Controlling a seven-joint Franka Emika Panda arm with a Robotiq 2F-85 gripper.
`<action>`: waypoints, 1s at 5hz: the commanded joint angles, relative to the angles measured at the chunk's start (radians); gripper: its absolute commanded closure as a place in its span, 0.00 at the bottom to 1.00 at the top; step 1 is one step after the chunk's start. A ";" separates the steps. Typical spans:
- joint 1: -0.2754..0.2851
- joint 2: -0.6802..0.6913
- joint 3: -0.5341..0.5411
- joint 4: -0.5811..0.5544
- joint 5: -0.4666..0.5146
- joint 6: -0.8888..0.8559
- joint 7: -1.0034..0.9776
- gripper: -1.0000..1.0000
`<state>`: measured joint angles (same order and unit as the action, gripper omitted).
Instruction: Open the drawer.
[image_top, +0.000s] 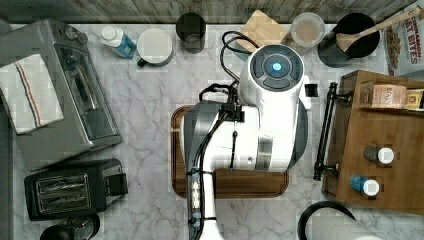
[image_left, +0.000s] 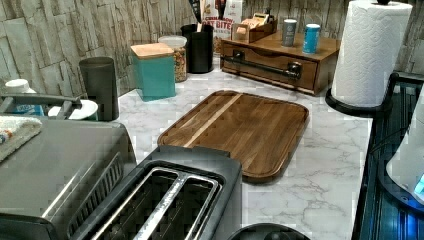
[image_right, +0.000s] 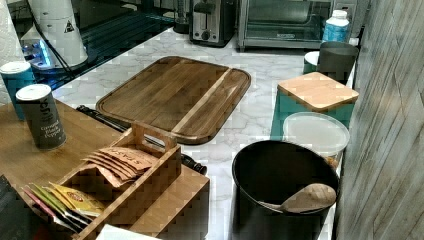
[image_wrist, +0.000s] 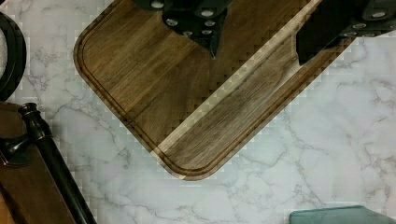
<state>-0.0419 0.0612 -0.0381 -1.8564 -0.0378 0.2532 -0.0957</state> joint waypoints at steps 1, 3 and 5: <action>-0.001 0.000 0.000 -0.001 -0.003 0.000 -0.001 0.00; -0.069 -0.036 -0.061 -0.107 -0.065 0.140 -0.315 0.00; -0.142 0.002 -0.160 -0.125 -0.067 0.266 -0.603 0.00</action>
<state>-0.0836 0.0789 -0.1187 -1.9961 -0.0654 0.4944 -0.6514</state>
